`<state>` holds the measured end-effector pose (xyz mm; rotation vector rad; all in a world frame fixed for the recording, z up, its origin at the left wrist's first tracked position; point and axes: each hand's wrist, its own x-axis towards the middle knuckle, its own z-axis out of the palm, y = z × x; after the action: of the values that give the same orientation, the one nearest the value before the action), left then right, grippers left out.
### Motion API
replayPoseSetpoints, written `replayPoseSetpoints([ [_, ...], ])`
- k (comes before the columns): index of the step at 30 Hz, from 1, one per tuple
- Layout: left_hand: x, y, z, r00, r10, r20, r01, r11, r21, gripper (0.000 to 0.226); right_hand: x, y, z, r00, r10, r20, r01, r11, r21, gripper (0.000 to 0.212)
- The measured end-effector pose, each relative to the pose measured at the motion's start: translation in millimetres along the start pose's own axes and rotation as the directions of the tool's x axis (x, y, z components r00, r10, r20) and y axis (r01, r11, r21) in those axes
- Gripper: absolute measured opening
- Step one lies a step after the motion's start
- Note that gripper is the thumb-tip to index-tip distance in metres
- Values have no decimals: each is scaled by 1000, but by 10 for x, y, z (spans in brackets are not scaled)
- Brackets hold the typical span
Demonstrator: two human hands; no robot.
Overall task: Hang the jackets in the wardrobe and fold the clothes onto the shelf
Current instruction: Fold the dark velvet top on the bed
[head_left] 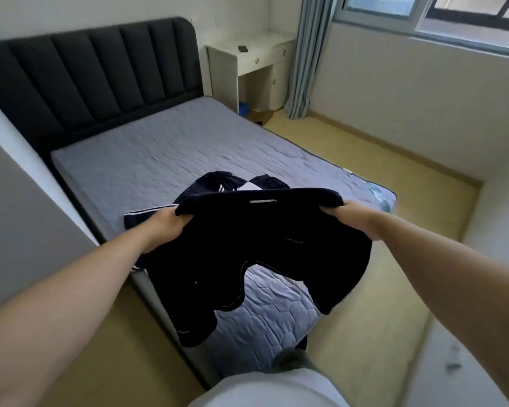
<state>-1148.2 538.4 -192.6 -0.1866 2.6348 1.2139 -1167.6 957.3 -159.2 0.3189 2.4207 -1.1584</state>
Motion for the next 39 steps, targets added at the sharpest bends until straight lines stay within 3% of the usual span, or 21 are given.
replayPoseSetpoints([
  [3,-39,-33,89,952,-187,241,218,970,-106,59,-50,93,38,952,233,198,-234,972,-22,61],
  [6,-47,-65,140,860,-341,380,389,920,-55,72,-53,98,29,891,364,270,-348,932,-106,72],
  [11,13,-83,178,811,-399,428,350,917,192,84,50,96,-64,750,584,311,-507,809,-297,75],
  [15,105,-57,316,755,-433,493,266,889,373,76,293,94,-110,632,695,342,-556,714,-425,75],
  [20,505,-126,441,631,-545,553,512,827,231,59,1081,58,-40,619,704,348,-513,698,-499,71],
  [22,793,-175,556,694,-531,487,498,842,210,53,1519,69,6,660,679,323,-484,712,-508,74],
  [24,1199,-268,738,805,-482,347,417,875,247,51,2066,77,74,776,568,276,-373,764,-526,76],
  [26,1680,-389,926,860,-474,189,386,847,366,52,2663,99,185,894,388,225,-197,791,-580,76],
  [29,2474,-655,1202,869,-494,14,439,786,435,53,3641,241,407,951,223,214,-52,799,-600,68],
  [33,3437,-1225,1719,817,-538,-208,577,755,312,43,4874,601,853,987,52,149,48,802,-595,55],
  [36,3955,-1736,2182,814,-517,-264,579,693,429,31,5592,990,1282,986,-48,157,133,793,-594,29],
  [39,4320,-2224,2557,815,-477,-328,577,617,536,27,6122,1423,1683,978,-113,174,196,773,-603,20],
])
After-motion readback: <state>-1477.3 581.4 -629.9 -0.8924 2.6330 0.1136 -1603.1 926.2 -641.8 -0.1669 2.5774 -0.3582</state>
